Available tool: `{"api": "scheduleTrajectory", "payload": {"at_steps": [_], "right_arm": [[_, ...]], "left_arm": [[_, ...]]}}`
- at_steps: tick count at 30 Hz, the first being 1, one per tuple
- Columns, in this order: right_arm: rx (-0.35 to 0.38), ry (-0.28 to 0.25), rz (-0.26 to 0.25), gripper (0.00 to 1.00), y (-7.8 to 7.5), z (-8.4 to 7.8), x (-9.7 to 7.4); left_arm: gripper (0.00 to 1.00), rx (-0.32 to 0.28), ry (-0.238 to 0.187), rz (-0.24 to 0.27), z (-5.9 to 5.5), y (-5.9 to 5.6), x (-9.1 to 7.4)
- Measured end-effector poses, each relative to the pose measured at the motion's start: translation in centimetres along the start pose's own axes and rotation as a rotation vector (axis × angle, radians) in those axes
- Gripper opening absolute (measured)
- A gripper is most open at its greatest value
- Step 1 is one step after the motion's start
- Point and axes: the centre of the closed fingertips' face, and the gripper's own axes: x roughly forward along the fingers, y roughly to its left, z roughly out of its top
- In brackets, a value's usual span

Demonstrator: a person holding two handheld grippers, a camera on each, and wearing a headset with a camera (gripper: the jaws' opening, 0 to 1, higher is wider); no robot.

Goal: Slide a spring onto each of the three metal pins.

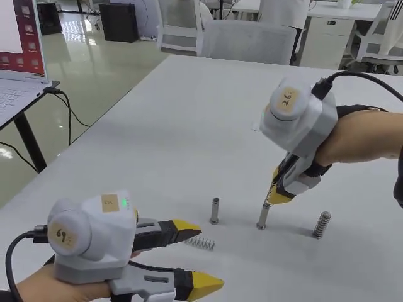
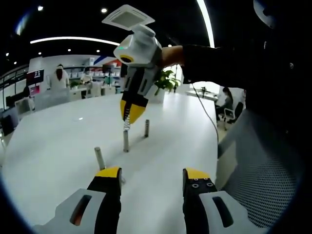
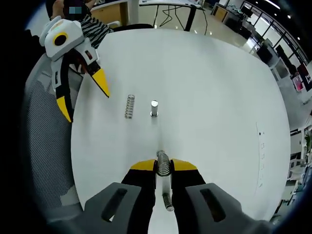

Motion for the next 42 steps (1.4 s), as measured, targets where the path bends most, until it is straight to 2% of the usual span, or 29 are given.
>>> {"api": "scheduleTrajectory", "payload": {"at_steps": [7, 17, 22, 42], "right_arm": [[-0.003, 0.009, 0.009, 0.08, 0.1, 0.0, 0.3], [0.002, 0.014, 0.017, 0.08, -0.6, -0.1, 1.0], [0.006, 0.019, 0.025, 0.08, -0.4, -0.1, 1.2], [0.019, 0.059, 0.049, 0.08, -0.6, -0.7, 3.8]], "left_arm": [[0.44, -0.002, 0.0, 0.002, 0.0, 0.1, -0.1], [0.44, -0.004, -0.001, 0.007, 0.1, 0.3, -0.1], [0.44, -0.005, -0.001, 0.008, 0.1, 0.3, -0.1], [0.43, -0.006, 0.003, 0.014, 0.0, 0.4, -0.1]]}}
